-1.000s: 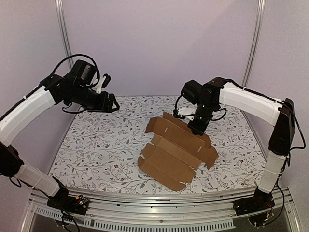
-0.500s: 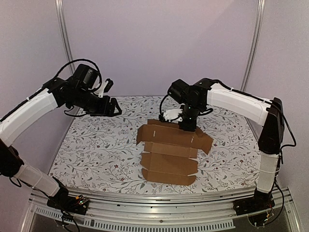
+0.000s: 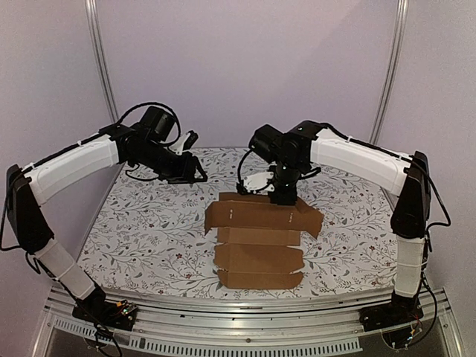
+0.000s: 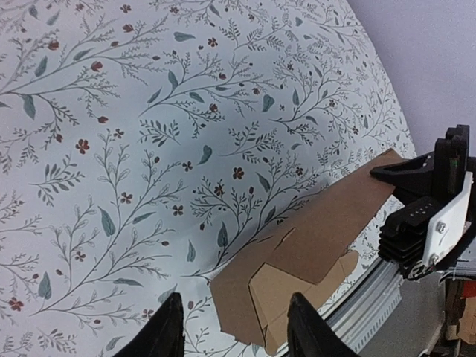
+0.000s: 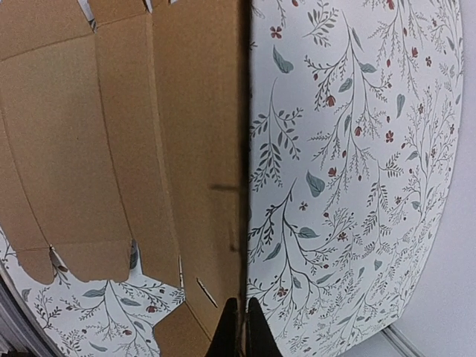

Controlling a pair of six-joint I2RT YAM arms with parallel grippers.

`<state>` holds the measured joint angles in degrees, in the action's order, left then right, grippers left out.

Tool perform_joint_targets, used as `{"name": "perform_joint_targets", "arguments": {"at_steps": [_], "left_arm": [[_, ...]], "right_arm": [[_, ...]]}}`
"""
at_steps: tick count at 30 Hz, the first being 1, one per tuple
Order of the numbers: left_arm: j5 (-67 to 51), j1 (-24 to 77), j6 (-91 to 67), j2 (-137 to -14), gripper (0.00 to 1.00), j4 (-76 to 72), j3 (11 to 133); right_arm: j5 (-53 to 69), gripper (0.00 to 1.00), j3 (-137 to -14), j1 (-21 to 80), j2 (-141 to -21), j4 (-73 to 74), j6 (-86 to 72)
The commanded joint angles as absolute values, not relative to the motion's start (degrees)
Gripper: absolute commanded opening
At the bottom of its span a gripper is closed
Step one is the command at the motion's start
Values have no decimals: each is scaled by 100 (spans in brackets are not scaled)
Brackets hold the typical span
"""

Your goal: Fold the paper box

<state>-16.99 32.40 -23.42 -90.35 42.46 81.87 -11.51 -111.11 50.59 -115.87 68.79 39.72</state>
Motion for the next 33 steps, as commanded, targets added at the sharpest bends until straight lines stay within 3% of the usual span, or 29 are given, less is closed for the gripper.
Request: {"name": "perform_joint_targets", "arguments": {"at_steps": [1, 22, 33], "left_arm": [[-2063, 3252, -2396, -9143, 43, 4044, 8489], [-2921, 3547, -2324, -9536, 8, 4192, 8836], [-2962, 3774, -2239, -9570, 0, 4332, 8981]], "right_arm": [[-849, 0, -11422, 5077, -11339, 7376, 3957], [-368, 0, -12107, 5076, -11266, 8503, 3589], [-395, 0, -12109, 5077, -11402, 8483, 3381]]}}
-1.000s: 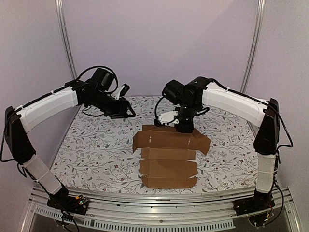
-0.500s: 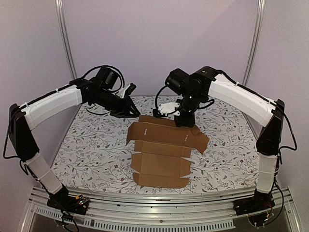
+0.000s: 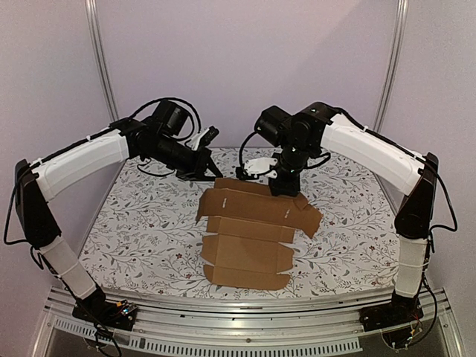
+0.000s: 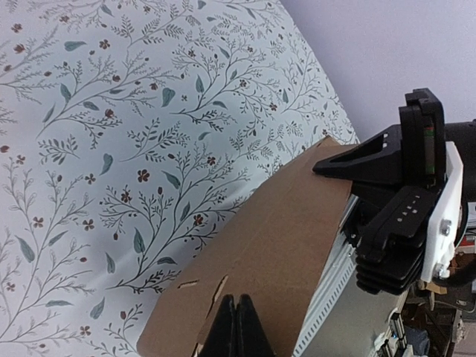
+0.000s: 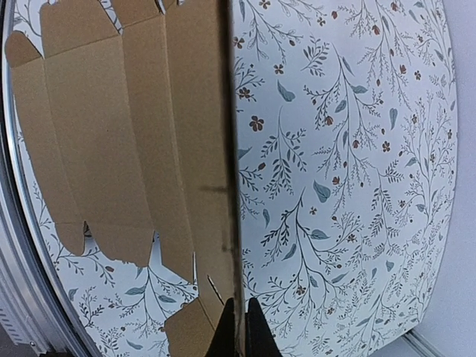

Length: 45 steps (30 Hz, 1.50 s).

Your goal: Fold the paper box

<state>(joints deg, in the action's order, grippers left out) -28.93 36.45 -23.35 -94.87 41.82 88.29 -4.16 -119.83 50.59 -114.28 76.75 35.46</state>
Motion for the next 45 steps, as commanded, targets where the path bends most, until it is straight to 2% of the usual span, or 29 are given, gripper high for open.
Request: {"name": "perform_joint_targets", "arguments": {"at_steps": [1, 32, 45], "left_arm": [[-2951, 3797, -2227, -9579, 0, 4339, 8981], [-2664, 4231, -2453, -9636, 0, 4860, 9325], [-2757, 4423, -2683, -9942, 0, 4703, 9466]], "right_arm": [[-396, 0, -12104, 5073, -11414, 8477, 3352], [-308, 0, -12081, 4928, -11383, 8128, 2590], [136, 0, -11374, 4921, -10877, 7592, 2153]]}}
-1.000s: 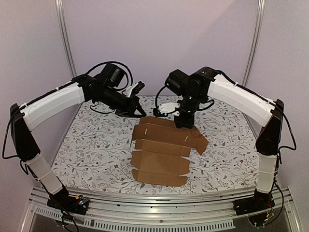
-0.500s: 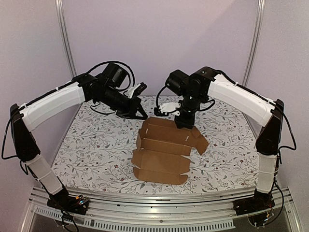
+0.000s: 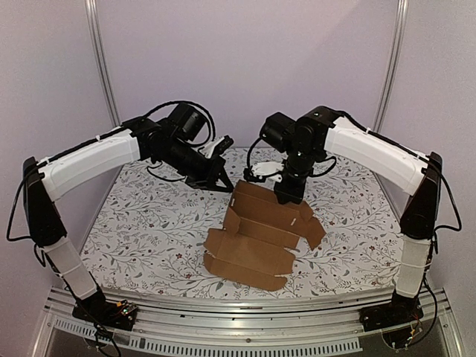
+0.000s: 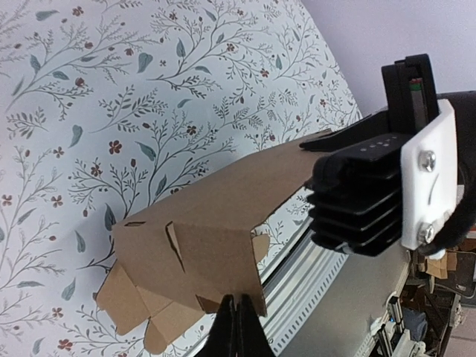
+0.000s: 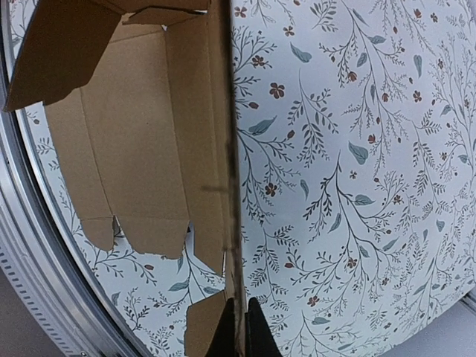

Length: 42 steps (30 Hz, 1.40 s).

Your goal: Fold the paper box

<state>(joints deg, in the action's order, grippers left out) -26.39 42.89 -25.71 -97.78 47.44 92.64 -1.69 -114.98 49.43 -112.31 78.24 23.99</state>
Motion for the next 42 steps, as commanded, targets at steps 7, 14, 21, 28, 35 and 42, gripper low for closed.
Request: {"name": "perform_joint_targets", "arguments": {"at_steps": [7, 14, 21, 28, 35, 42], "left_arm": [[-2784, 4527, -2758, -10060, 0, 4657, 9571], [-2952, 4578, -2886, -10170, 0, 4507, 9638], [-3082, 4632, -2990, -10345, 0, 4455, 9889], [-3086, 4665, -3112, -10511, 0, 4384, 9989], [-3137, 4723, -3163, -10723, 0, 4390, 10205], [-2874, 4733, -3015, -10757, 0, 4685, 10408]], "right_arm": [[314, 0, -11138, 4929, -10613, 7364, 1992], [437, 0, -10990, 4925, -10448, 7213, 1893], [559, 0, -10645, 4934, -10257, 6973, 1764], [571, 0, -10246, 4987, -9980, 6670, 1647], [627, 0, -9761, 5015, -9647, 6255, 1596], [440, 0, -9577, 5015, -9546, 6215, 1682]]}}
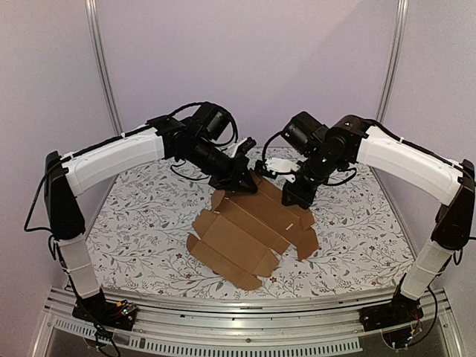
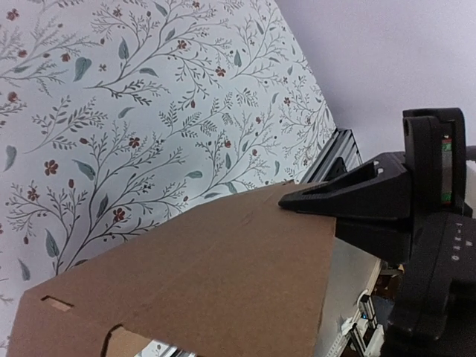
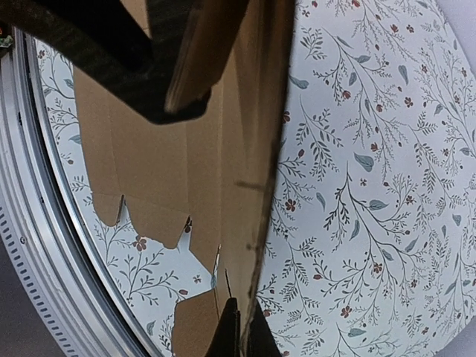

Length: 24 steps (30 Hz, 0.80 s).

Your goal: Fold the paper box

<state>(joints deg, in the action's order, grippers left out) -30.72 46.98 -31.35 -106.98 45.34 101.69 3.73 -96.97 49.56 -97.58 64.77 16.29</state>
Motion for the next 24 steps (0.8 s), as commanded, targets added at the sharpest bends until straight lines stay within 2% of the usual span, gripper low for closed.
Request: {"name": "perform_joint_targets", "arguments": {"at_steps": [1, 10, 24], "left_arm": [[-2780, 4722, -2962, -10739, 0, 4815, 10452], [-1897, 4468, -2460, -10284, 20, 5566, 10504], [-1699, 4097, -2215, -9097, 31, 5640, 9406]], "right_arm": [[394, 0, -9553, 5010, -9532, 6222, 1717], [38, 0, -9488, 5014, -9527, 6396, 2049], [-959, 0, -9580, 5180, -9766, 6442, 2826]]}}
